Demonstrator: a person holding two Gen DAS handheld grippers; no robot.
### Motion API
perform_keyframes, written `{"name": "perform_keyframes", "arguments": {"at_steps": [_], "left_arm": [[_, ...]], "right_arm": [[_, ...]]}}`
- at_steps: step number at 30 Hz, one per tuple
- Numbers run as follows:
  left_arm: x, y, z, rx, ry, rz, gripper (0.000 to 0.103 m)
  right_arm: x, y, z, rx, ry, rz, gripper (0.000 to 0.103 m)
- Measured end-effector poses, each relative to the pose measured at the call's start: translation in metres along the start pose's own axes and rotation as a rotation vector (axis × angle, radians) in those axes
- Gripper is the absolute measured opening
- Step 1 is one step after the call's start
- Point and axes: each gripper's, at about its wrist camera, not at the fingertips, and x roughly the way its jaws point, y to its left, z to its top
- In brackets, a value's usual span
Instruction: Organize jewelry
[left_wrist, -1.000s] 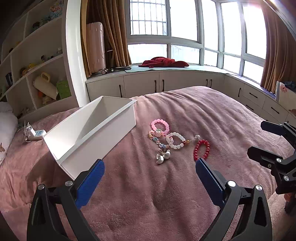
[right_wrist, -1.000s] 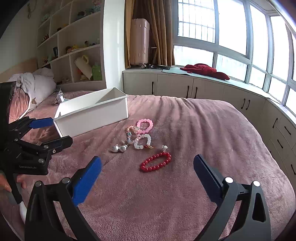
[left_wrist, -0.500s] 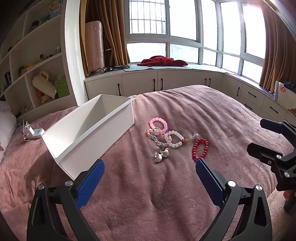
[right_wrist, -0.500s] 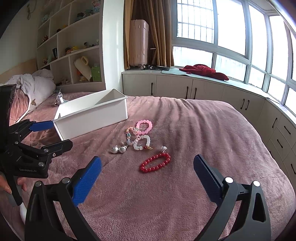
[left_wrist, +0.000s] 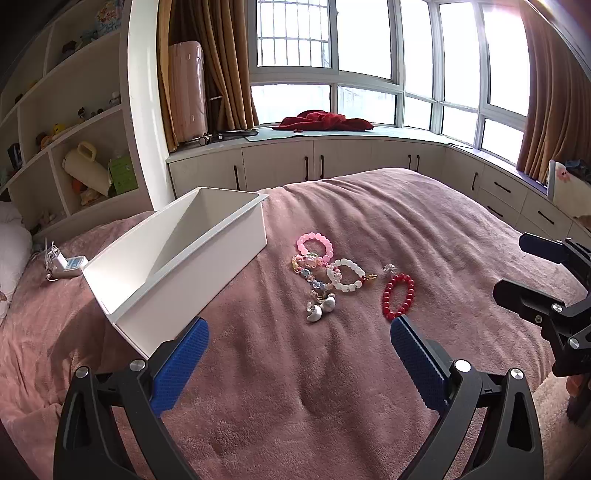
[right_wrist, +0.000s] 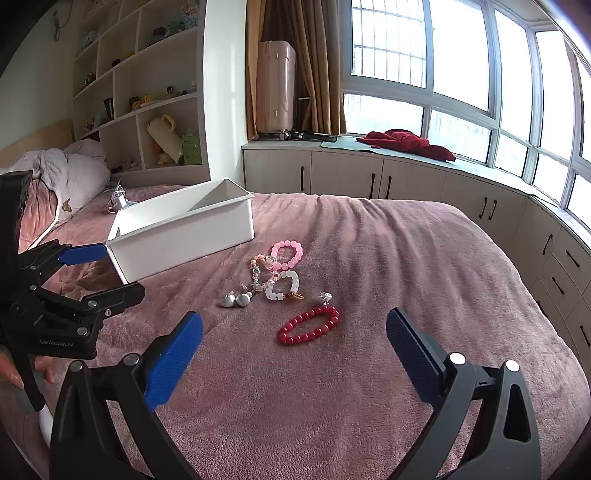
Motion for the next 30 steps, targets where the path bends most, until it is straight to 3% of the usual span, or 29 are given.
{"name": "perform_keyframes", "arguments": {"at_steps": [30], "left_arm": [[0.0012,0.0008,-0.0020,-0.001,0.010,0.004,0.099]], "right_arm": [[0.0005,0.0005,-0.0008,0.001,0.000,0.000,0.098]]}}
